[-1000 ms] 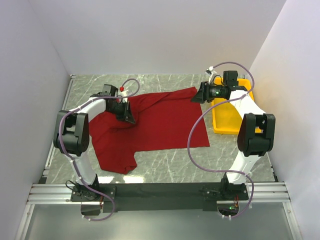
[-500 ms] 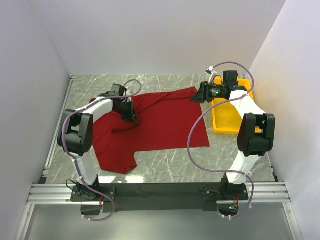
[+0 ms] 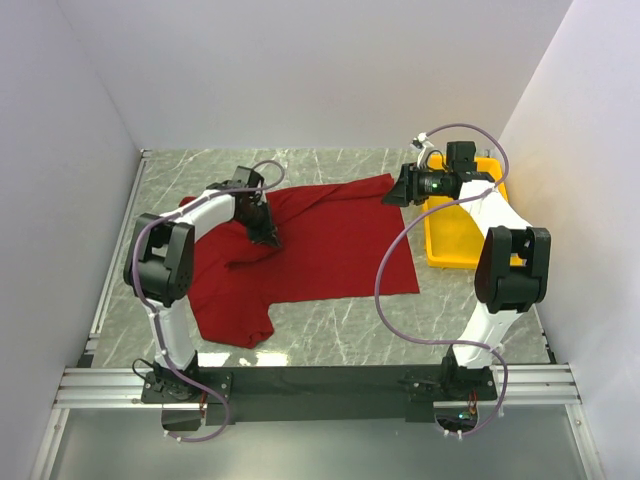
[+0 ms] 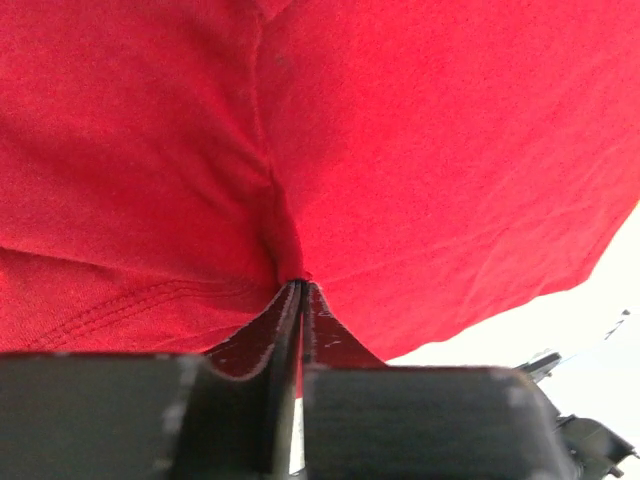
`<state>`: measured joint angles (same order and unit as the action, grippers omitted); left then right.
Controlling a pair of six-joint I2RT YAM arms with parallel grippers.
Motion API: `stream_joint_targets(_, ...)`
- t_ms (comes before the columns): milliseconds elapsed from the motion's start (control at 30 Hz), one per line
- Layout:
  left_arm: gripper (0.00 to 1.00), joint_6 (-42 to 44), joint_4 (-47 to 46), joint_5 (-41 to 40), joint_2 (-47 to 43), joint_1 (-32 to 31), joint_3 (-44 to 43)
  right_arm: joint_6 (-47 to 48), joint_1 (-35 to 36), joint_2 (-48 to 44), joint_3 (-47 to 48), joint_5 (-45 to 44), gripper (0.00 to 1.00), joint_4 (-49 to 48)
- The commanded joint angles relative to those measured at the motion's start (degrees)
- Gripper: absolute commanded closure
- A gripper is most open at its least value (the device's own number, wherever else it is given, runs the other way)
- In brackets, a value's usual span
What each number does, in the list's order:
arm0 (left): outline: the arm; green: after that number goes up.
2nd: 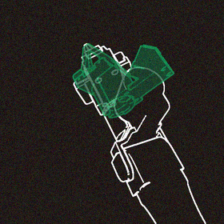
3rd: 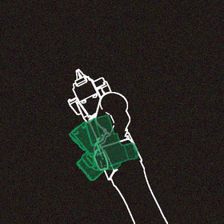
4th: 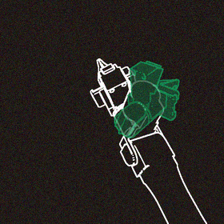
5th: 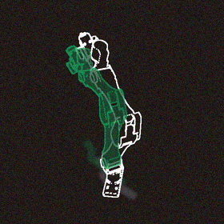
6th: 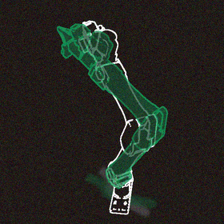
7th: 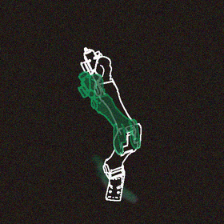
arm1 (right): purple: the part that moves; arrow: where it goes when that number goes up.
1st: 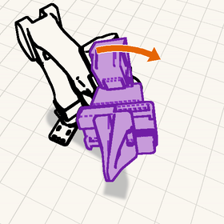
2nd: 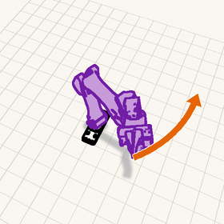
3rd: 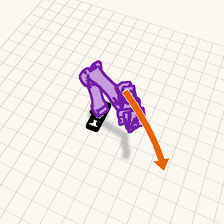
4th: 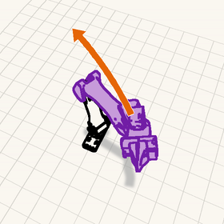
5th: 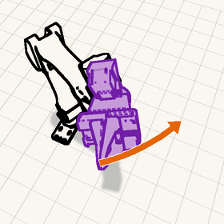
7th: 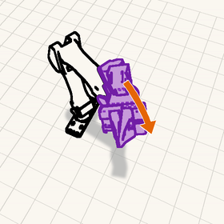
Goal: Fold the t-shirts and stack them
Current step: Fold the tshirt
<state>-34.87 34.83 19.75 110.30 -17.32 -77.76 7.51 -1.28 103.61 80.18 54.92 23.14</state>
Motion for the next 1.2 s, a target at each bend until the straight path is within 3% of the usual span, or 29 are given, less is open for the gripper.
stream_joint_targets(0, 0.89, -4.32, 2.43, 0.11, 0.53, -1.22, -4.15, 0.4, -0.04, -2.28, 0.15, 0.1, 0.42, -1.08)
stream_joint_targets(100, 0.75, -3.36, 2.53, -3.12, -2.53, -1.22, -4.69, 0.4, -0.04, -2.45, 0.24, 0.02, 0.42, -1.16)
stream_joint_targets(200, 0.54, 0.41, -2.38, -3.23, -9.21, -0.79, -2.67, 0.49, -0.04, -2.45, 0.06, 0.02, 0.42, -1.25)
stream_joint_targets(267, 0.51, 3.21, -5.72, 0.53, -13.42, -0.43, -0.57, 0.67, -0.04, -2.19, 0.32, -0.25, 0.42, -1.16)
stream_joint_targets(367, 0.46, 3.41, -8.02, -2.85, -17.38, 1.67, 1.72, 2.33, 0.49, -0.7, 2.08, -1.74, 0.42, 0.06)
stream_joint_targets(433, 0.45, 2.36, -9.6, -4.19, -18.89, 6.23, 3.92, 3.39, 0.84, 0.44, 4.62, -3.14, 0.42, 1.56)
stream_joint_targets(567, 0.44, -3.97, -17.76, -0.51, -21.35, 21.23, 13.76, 4.44, 1.01, 4.22, 8.84, -6.04, 0.42, 4.19)
stream_joint_targets(667, 0.43, -4.77, -22.17, 0.38, -21.36, 27.14, 16.14, 6.55, 3.21, 7.82, 13.49, -13.31, 0.42, 6.74)
stream_joint_targets(867, 0.43, -1.69, -20.5, -1.55, -23.46, 32.25, 15.35, 7.87, 5.06, 24.07, 41.74, -32.03, 0.42, 20.42)
stream_joint_targets(933, 0.43, -0.55, -20.77, -2.69, -25.91, 33.31, 16.4, 8.22, 5.41, 29.25, 47.59, -33.9, 0.43, 22.82)
stream_joint_targets(1167, 0.43, -1.07, -22.52, -2.61, -32.86, 37.36, 21.24, 11.91, 7.17, 32.0, 48.57, -38.65, 0.44, 22.48)
